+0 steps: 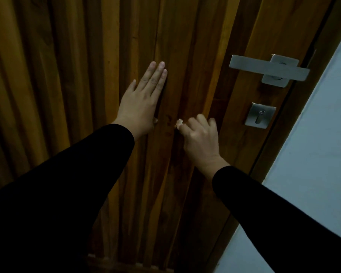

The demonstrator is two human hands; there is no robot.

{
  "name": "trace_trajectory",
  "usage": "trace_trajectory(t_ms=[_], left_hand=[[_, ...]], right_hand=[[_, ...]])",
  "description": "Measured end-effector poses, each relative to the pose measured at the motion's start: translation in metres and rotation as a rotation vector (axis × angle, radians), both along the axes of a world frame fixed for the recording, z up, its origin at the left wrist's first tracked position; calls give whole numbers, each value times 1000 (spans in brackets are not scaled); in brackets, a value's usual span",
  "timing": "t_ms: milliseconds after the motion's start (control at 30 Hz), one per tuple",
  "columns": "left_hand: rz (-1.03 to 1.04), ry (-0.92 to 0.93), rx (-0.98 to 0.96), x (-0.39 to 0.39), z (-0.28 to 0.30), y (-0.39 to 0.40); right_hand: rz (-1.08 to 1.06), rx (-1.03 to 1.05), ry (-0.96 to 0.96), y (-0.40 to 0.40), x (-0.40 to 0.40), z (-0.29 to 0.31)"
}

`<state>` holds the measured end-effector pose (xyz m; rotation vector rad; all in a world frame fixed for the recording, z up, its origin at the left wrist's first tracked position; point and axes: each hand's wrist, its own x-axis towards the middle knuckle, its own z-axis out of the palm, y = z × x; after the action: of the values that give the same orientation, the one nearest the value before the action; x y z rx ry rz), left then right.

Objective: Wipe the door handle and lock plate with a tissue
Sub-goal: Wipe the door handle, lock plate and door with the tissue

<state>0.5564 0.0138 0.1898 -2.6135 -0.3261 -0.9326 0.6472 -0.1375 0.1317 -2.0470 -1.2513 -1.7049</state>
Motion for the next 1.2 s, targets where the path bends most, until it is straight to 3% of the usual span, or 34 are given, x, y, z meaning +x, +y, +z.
trace_trajectory(t_ms=[200,567,1200], left_hand=[[9,6,-2,0,0,0],[-4,5,-20,0,0,0],[-2,14,-53,-1,1,-1]], right_hand=[[1,-115,31,-3,-1,-50],[-25,-285,40,-11,1,-73],[-91,-671,155,-19,-3,-65]])
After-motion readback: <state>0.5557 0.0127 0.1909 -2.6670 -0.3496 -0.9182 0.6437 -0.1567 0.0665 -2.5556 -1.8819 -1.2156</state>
